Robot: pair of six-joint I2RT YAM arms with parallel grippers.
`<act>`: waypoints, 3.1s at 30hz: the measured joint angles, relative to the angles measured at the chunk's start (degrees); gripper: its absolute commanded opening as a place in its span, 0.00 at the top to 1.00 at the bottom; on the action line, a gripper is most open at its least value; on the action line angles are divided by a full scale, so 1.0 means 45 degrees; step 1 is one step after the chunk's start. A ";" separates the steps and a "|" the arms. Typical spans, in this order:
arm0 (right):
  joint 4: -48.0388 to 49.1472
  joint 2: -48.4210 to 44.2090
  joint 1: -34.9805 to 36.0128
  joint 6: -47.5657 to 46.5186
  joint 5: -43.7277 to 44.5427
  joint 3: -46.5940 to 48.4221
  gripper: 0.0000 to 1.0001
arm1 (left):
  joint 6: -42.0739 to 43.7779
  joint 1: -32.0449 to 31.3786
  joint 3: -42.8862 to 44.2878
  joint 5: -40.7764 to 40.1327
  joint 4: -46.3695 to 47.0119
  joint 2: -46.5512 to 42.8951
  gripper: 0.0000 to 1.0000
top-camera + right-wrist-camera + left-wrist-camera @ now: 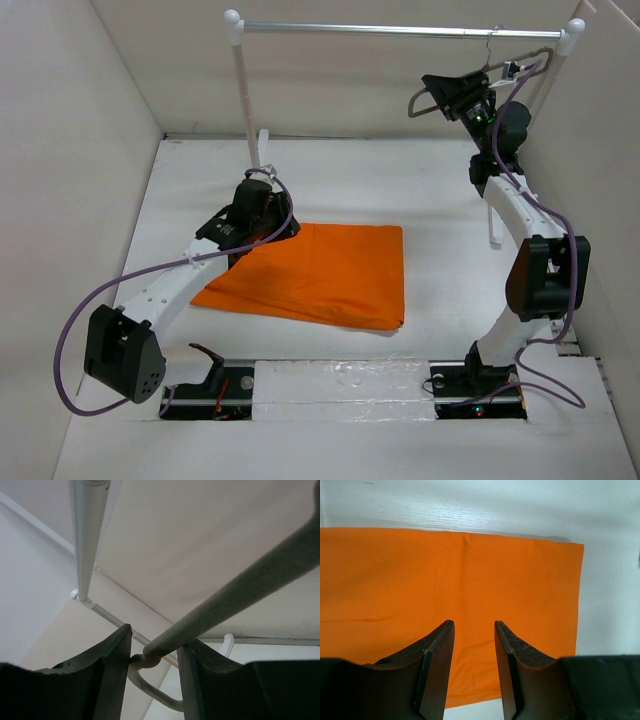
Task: Place the trousers on the hanger
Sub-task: Pick up the hanger from the clothesline, then place the trousers on the hanger.
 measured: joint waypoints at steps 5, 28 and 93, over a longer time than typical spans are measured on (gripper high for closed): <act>0.0044 0.0000 0.0000 -0.0029 -0.0092 -0.0034 0.67 | 0.0010 0.0000 0.0019 -0.0005 -0.0010 0.0010 0.66; -0.2195 -0.2696 -0.0607 -0.2506 -0.3589 -0.3196 0.77 | 0.0457 -0.2220 1.3464 0.2453 -0.1447 0.6125 0.54; -1.8467 -1.3522 -0.0345 -1.2084 -0.3104 -0.7320 1.00 | -0.4881 -0.6926 0.0126 0.0952 0.9170 0.5717 1.00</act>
